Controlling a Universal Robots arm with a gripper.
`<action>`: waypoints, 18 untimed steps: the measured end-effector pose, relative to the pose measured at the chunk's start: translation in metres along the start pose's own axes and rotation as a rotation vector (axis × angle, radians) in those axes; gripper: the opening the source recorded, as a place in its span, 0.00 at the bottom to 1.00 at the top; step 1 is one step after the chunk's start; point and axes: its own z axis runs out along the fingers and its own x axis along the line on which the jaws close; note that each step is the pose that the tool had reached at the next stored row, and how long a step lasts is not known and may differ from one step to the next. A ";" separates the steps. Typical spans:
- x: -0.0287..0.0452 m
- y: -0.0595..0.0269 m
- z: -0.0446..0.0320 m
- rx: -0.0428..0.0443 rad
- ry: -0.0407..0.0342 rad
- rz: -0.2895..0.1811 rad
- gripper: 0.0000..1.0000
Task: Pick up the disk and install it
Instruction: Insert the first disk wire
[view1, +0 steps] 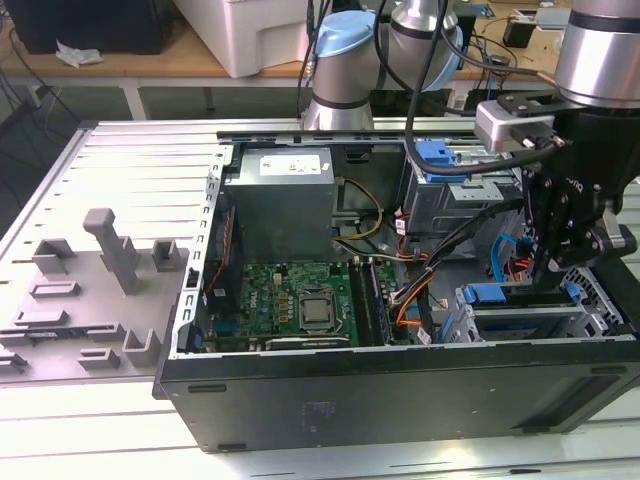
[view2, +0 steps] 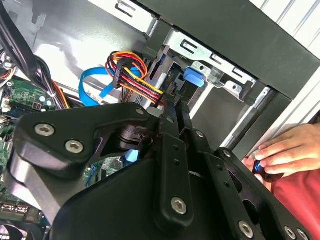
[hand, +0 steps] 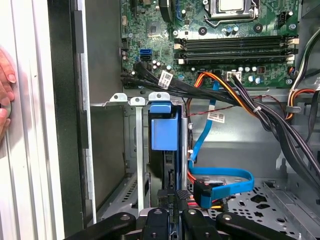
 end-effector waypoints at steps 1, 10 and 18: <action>0.0000 0.0000 0.0002 0.0000 0.0000 0.000 0.17; -0.0003 0.0001 0.0026 0.0000 0.0000 0.000 0.17; -0.0007 0.0000 0.0047 0.0000 0.0002 0.000 0.17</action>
